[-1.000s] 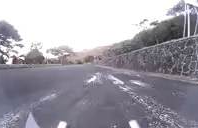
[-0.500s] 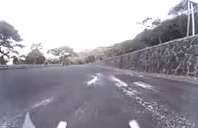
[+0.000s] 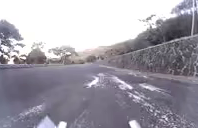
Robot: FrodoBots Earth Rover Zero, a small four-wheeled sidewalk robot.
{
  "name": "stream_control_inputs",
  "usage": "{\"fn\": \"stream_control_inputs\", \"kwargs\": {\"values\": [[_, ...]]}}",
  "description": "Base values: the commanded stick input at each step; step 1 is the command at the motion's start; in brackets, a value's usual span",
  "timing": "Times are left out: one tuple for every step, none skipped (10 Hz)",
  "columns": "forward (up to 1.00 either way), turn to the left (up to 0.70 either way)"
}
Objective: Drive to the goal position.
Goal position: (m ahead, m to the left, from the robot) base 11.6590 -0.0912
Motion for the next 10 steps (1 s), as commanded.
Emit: {"fn": "stream_control_inputs", "kwargs": {"values": [[0.70,0.00],[0.70,0.00],[0.70,0.00],[0.70,0.00],[0.70,0.00],[0.70,0.00],[0.70,0.00],[0.70,0.00],[0.70,0.00],[0.70,0.00]]}}
